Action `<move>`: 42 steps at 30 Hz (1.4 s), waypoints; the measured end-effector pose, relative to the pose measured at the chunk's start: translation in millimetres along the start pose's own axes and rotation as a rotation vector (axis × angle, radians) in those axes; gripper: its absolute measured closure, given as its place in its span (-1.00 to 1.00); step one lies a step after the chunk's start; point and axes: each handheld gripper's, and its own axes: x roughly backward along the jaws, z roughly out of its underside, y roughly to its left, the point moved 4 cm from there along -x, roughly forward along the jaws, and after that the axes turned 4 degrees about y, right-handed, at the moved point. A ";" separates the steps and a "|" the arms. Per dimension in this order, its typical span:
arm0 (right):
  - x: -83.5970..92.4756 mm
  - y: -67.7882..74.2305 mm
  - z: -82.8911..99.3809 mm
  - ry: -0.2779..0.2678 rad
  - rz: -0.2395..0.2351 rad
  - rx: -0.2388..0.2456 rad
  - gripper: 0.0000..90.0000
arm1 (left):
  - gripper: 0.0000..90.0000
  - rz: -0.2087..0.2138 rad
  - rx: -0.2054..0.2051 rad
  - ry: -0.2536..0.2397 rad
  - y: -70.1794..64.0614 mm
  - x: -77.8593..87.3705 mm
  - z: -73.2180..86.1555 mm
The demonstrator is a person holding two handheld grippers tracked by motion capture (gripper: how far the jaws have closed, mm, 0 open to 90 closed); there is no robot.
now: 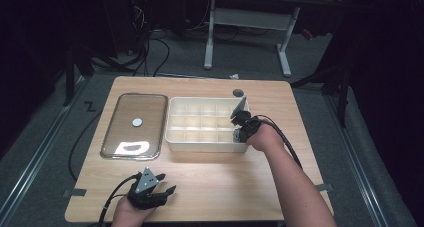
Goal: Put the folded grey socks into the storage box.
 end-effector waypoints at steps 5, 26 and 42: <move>8.6 -0.5 5.3 -0.021 -0.027 -0.017 0.76 | -0.06 0.001 0.001 0.003 -0.5 -0.4 0.1; -9.7 2.1 -22.1 -0.037 -0.024 -0.015 0.99 | -0.06 -0.002 0.002 0.004 1.1 -0.2 0.6; -13.3 -0.2 -22.9 -0.021 -0.046 -0.027 0.99 | -0.07 0.001 0.008 -0.004 0.5 1.9 -0.5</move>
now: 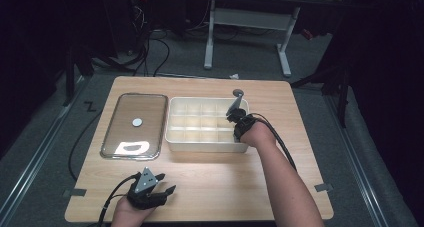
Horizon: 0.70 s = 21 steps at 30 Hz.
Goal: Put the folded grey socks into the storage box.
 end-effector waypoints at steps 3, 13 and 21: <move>6.0 -1.0 3.5 -0.031 0.008 0.009 0.94 | -0.07 -0.006 -0.002 -0.003 0.0 -0.1 -0.3; 36.4 2.2 19.2 -0.152 0.030 0.004 0.77 | -0.09 -0.009 -0.008 -0.006 0.7 1.7 -1.5; 52.0 -1.0 40.7 -0.281 0.011 -0.066 0.67 | -0.09 -0.008 -0.019 -0.012 -0.9 0.8 -1.9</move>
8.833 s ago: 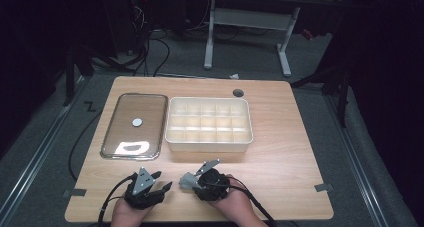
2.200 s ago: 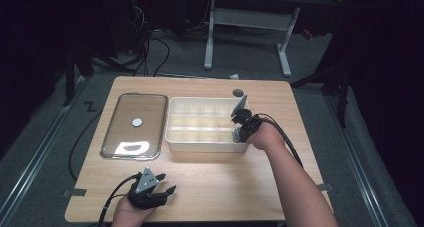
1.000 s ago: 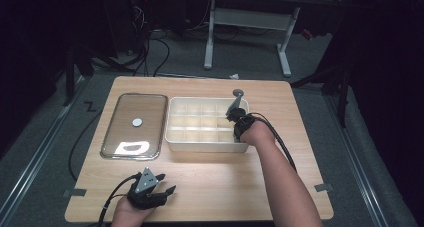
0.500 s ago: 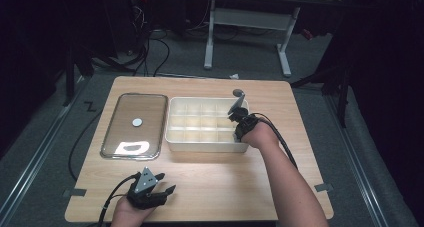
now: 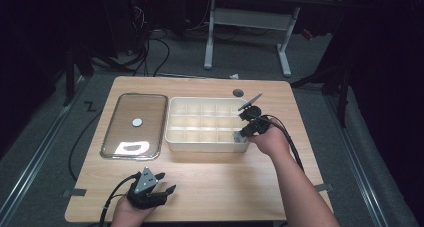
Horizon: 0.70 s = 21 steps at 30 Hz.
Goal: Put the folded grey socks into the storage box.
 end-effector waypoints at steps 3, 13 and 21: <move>2.3 1.9 9.2 -0.068 -0.028 -0.005 0.65 | -0.09 -0.009 0.000 -0.004 0.5 -0.1 -0.3; 13.7 12.9 33.1 -0.258 -0.051 -0.037 0.38 | -0.13 -0.028 0.007 -0.010 4.4 2.5 -1.4; 10.8 24.2 52.4 -0.366 -0.042 -0.036 0.21 | -0.17 -0.019 0.032 -0.019 6.6 3.6 -1.3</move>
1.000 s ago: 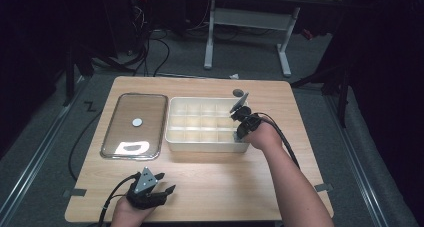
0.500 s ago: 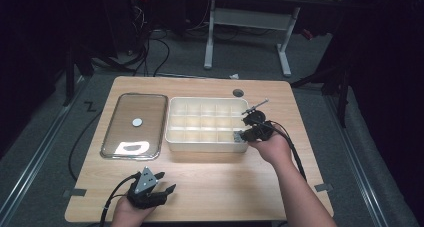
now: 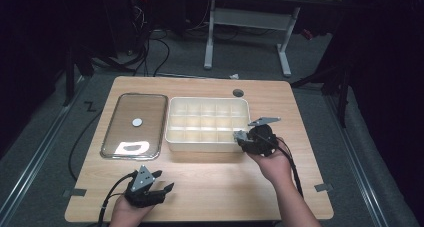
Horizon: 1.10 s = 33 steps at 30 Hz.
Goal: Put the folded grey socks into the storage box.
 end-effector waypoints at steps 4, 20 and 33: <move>0.4 5.7 14.6 -0.033 0.000 0.005 0.16 | -0.18 -0.005 -0.004 -0.001 -1.5 0.5 0.2; -19.7 33.8 65.1 -0.152 -0.047 0.039 0.00 | -0.21 -0.028 -0.013 -0.008 -3.1 2.8 1.4; -16.4 44.5 119.0 -0.279 -0.080 -0.040 -0.09 | -0.21 -0.053 -0.003 -0.003 -0.2 4.1 5.9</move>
